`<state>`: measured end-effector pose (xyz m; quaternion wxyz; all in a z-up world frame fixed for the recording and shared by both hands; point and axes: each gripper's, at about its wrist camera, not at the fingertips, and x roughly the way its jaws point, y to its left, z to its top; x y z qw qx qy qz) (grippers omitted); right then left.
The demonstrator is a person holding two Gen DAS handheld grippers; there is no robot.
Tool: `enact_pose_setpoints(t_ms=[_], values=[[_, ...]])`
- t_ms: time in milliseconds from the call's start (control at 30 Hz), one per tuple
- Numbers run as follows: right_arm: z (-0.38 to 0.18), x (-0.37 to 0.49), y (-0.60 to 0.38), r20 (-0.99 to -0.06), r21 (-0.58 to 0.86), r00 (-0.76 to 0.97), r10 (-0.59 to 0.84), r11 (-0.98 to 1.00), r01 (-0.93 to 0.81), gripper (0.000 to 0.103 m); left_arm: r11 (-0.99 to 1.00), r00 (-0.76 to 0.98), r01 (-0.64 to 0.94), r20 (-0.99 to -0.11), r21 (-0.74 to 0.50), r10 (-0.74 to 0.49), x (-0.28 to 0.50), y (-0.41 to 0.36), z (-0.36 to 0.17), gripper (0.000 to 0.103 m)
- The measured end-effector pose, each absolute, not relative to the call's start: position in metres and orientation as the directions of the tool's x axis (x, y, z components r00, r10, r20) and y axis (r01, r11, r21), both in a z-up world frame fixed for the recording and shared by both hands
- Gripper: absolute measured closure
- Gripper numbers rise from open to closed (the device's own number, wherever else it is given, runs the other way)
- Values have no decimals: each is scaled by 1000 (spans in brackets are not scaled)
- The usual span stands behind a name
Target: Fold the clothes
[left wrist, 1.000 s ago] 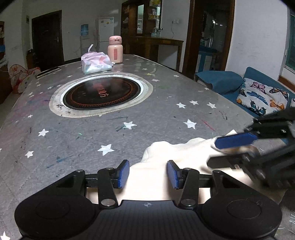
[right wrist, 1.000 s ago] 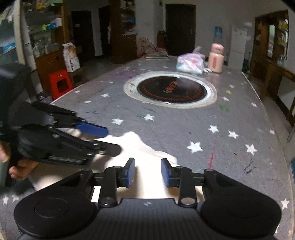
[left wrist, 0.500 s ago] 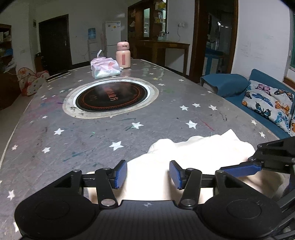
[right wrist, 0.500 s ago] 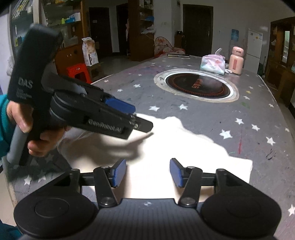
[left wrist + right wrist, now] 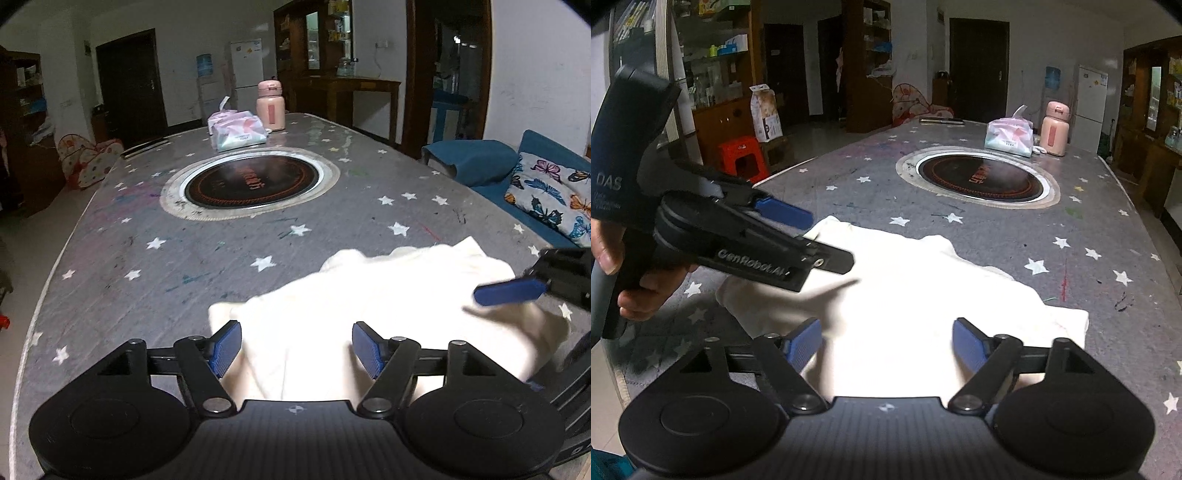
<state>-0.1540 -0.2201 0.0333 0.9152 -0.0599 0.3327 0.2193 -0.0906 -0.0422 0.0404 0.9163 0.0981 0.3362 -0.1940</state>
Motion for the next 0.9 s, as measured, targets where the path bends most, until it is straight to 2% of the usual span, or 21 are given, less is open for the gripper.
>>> enact_pose_setpoints(t_ms=[67,133,200,333,900], values=[[35,-156,-222,-627,46,688,365,899,-436,15,910,699,412,-657,50,-281,-95,-39,40,30],[37,-158,-224,-622,55,691,368,901,-430,10,915,703,401,-659,55,-268,-100,-36,40,26],[38,-160,-226,-619,63,694,367,904,-422,0,920,708,388,-658,56,-258,-106,-34,40,25],[40,-167,-228,-611,77,696,377,903,-423,0,929,717,364,-655,60,-239,-118,-25,39,22],[25,-178,-253,-660,140,648,380,910,-391,0,945,721,322,-661,54,-208,-131,-1,34,21]])
